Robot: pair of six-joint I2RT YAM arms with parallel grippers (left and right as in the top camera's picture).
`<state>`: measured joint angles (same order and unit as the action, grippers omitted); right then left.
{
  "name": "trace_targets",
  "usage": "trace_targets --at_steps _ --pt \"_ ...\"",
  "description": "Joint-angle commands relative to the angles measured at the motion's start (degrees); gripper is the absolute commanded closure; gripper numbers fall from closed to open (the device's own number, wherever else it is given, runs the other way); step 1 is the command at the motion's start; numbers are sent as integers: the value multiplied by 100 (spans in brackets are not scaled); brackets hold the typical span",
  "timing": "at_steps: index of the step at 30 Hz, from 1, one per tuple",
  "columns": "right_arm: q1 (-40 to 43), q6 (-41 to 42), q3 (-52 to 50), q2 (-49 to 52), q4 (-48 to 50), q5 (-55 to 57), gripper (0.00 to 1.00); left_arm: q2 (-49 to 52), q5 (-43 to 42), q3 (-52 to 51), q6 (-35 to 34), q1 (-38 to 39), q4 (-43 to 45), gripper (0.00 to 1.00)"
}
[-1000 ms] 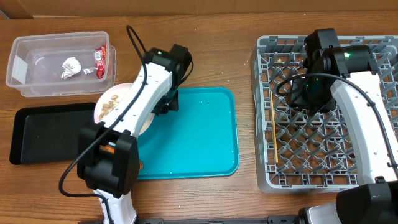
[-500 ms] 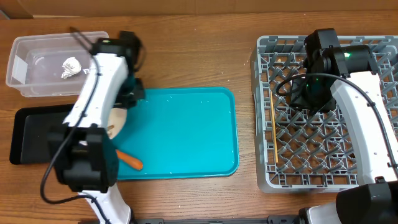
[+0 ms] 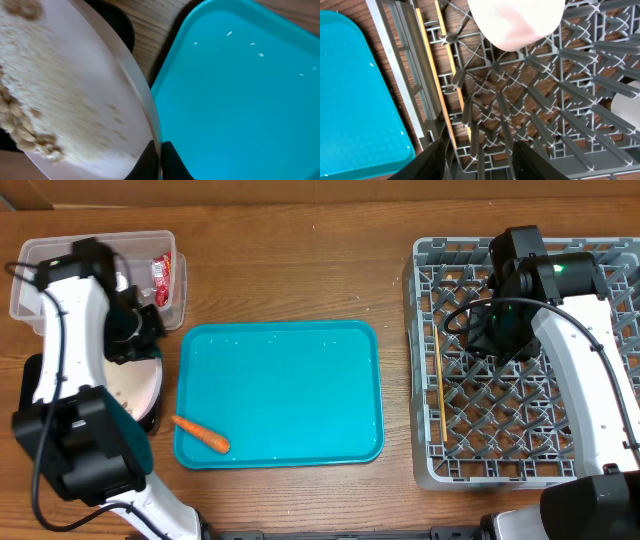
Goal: Sort waste into correct bins and load items into the dishwasher
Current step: 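Carry the plate left over the black tray with the left gripper, then tilt the plate to dump peanuts and rice onto the black tray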
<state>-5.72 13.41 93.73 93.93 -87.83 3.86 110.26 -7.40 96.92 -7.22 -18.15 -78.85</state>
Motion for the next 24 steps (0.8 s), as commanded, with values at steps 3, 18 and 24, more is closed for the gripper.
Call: trace_targets --at_steps 3,18,24 --pt "2 -35 42 -55 24 61 53 -317 -1770 162 796 -776 24 96" --pt "2 -35 42 -55 28 61 54 -356 -4865 160 2037 -2476 -450 96" --pt "2 -35 42 -55 26 61 53 -356 -5117 160 2356 -2653 -662 96"
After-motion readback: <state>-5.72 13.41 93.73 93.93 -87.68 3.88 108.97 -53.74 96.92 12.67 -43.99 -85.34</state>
